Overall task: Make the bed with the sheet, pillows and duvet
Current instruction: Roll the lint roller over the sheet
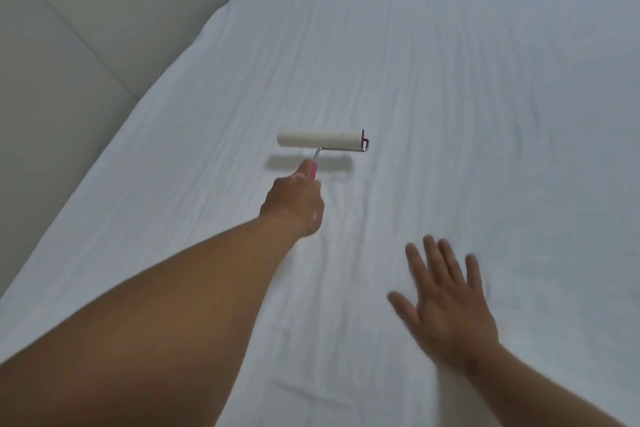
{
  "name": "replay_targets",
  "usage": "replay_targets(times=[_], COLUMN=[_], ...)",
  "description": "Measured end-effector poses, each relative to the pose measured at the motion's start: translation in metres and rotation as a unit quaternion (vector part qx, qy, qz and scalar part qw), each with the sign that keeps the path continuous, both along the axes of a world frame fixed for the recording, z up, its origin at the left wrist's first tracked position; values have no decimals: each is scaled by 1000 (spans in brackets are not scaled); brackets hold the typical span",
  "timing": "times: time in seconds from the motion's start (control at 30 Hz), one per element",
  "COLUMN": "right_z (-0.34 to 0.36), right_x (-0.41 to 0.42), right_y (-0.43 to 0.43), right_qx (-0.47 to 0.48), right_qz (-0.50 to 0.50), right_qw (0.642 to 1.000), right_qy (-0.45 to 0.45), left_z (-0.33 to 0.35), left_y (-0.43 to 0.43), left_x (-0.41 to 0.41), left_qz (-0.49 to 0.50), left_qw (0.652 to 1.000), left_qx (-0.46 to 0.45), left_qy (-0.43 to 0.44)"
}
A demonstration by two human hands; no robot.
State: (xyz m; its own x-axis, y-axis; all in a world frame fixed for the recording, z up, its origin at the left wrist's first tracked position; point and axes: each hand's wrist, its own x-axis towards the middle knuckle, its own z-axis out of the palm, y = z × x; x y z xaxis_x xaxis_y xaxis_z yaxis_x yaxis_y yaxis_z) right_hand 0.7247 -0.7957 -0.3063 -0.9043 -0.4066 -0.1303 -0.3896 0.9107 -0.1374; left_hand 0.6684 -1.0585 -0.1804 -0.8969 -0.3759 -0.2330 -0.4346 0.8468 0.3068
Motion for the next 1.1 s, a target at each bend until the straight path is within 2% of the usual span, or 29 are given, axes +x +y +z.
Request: replay_targets(times=[0.17,0.33,0.63,0.77,1.1], right_z=[-26,-41,-37,-33,-27], right_x=[-3,-7,-4,-3,11], right_y=[7,8,6,5,4], right_qx=[-58,-63,-25,-11,32], right_qz=[0,11,5,4,0], right_qw=[998,998,1000,1000,999], right_qy=[21,19,-1,1,24], left_z=[-24,-58,-72,-73,-68], left_y=[2,9,-3,-5,0], left_x=[-96,-127,-61,-28,90], left_qz=[-43,-50,-55,-53,-62], left_qw=[996,993,995,993,994], left_qx=[-77,-103,-84,-89,-61], left_qy=[-14,-25,-21,-62,-70])
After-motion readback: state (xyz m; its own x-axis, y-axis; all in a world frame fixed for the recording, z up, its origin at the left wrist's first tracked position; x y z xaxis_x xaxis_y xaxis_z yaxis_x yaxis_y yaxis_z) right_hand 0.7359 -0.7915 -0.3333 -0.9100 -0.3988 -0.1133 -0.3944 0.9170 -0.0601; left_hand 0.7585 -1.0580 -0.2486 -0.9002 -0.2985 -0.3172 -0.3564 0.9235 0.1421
